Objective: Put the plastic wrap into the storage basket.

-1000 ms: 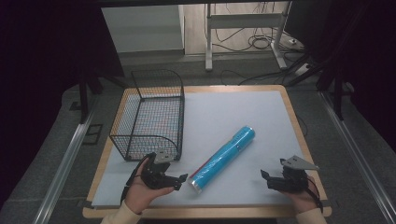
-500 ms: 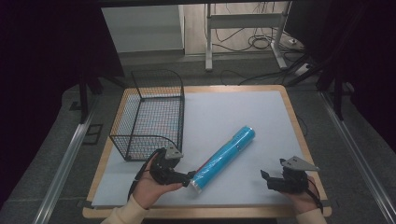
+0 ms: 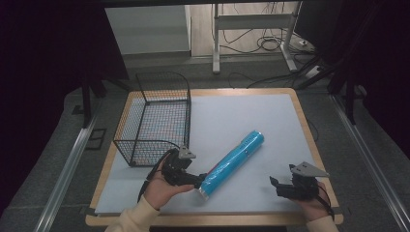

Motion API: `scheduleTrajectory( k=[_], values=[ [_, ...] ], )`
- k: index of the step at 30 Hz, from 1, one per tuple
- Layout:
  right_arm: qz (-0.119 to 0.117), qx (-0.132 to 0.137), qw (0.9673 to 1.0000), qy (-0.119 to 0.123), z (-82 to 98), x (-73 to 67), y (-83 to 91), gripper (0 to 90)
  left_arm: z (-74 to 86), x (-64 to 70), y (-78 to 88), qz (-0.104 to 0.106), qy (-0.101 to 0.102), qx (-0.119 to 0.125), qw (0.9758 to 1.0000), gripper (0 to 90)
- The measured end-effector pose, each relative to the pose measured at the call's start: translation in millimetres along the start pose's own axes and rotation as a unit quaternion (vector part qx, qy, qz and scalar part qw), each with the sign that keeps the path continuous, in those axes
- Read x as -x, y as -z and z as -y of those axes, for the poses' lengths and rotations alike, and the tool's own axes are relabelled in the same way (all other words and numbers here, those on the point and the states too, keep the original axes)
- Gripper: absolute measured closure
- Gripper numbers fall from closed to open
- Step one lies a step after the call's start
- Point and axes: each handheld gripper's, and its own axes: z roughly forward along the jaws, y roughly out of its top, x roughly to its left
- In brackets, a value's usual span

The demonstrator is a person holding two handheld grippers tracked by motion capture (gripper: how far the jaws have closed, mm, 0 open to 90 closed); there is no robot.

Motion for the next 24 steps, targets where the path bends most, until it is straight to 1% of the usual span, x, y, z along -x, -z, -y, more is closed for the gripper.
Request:
scheduleTrajectory(
  k=[10, 18, 24],
  values=[
    [0.003, 0.001, 1.0000, -0.002, 0.6, 1.6, 0.2, 14.1, -13.5, 6.9, -12.6, 0.008, -0.010, -0.008, 0.9999, 15.9],
    [0.005, 0.001, 1.0000, 0.000, 0.8, 1.6, 0.3, 14.1, -19.9, 10.6, -20.6, 0.014, -0.013, -0.013, 0.9997, 15.3],
    [0.006, 0.001, 1.0000, 0.000, 0.8, 1.8, 0.7, 14.1, -23.6, 12.0, -23.5, 0.014, -0.015, -0.015, 0.9997, 15.2]
  ],
)
